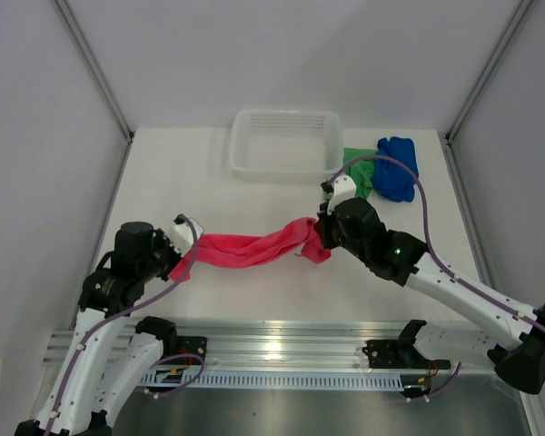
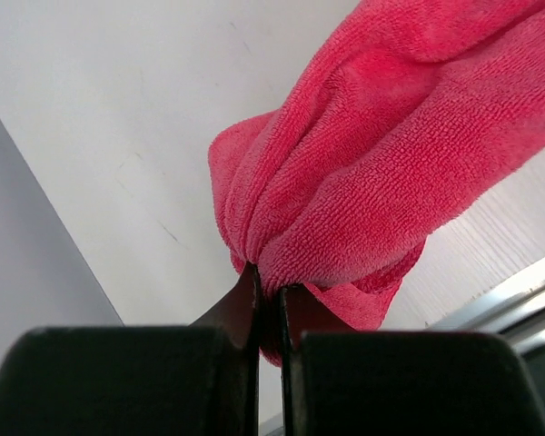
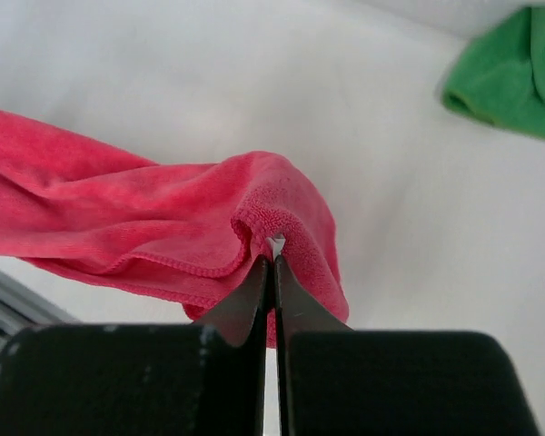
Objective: Roll the towels
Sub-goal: Flatten the towel
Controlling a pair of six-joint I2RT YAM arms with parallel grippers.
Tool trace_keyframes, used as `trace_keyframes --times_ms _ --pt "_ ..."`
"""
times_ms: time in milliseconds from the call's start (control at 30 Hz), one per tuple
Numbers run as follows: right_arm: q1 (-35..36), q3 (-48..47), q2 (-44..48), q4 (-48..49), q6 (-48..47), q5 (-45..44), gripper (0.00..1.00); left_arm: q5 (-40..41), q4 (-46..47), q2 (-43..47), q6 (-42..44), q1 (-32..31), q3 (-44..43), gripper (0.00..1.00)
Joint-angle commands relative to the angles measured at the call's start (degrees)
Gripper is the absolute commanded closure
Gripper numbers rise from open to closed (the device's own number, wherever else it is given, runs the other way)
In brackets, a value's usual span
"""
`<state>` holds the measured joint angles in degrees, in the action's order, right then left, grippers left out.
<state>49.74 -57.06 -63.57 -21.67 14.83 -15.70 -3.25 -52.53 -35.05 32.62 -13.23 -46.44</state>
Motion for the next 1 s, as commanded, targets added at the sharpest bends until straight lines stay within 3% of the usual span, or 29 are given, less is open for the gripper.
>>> trace_keyframes --times_ms 0,167,300,367,433,467,500,533,567,600,733,800,967 --pt "0.3 -1.0 3.8 -15.8 5.6 -1.7 1.00 -6.4 -6.8 0.2 4.3 0.5 -2.2 0.99" --pt "-3.6 -1.3 1.3 -20.3 5.8 3.7 1.00 -10.2 -0.5 -8.1 7.4 0.8 -0.2 0.98" --pt "-16.8 0.2 -7.4 -12.1 1.7 19.1 1.00 -13.6 8.2 -22.9 7.5 2.1 -1.7 0.91" --pt "-22.8 -1.1 -15.4 -7.8 -0.5 19.6 0.98 -15.7 10.6 -29.6 6.8 3.6 -5.2 0.85" --pt "-25.1 -5.7 -21.1 -6.6 -0.8 16.8 0.74 -15.7 13.7 -39.5 4.4 4.8 -7.3 0.74" --pt "-26.3 -7.6 -26.6 -6.0 -1.3 16.8 0.58 -15.1 14.0 -42.6 3.5 5.1 -11.9 0.58" --pt "-26.8 -9.5 -29.0 -5.8 -2.1 16.8 0.49 -14.7 14.4 -48.7 0.7 5.7 -13.4 0.49" --pt "-27.1 -11.2 -31.0 -5.8 -1.9 15.8 0.43 -14.3 14.5 -51.2 -0.7 6.7 -16.6 0.46" --pt "-27.8 -14.3 -34.0 -6.4 -2.0 15.4 0.38 -14.2 14.5 -53.4 -2.1 7.3 -19.3 0.24" --pt "-28.0 -15.4 -34.9 -7.0 -1.4 12.8 0.36 -14.1 14.5 -56.3 -4.8 8.0 -21.1 0.16" --pt "-28.0 -13.4 -30.3 -7.7 0.8 5.7 0.36 -15.5 15.9 -53.5 -8.3 11.4 -19.9 0.15" --pt "-26.4 -8.5 -23.6 -6.6 2.6 1.7 0.38 -14.6 16.6 -50.0 -7.7 11.6 -15.9 0.15" --pt "-16.9 -0.7 -12.5 -8.0 7.9 -9.6 0.45 -13.9 15.5 -37.8 -5.6 11.4 -7.6 0.20"
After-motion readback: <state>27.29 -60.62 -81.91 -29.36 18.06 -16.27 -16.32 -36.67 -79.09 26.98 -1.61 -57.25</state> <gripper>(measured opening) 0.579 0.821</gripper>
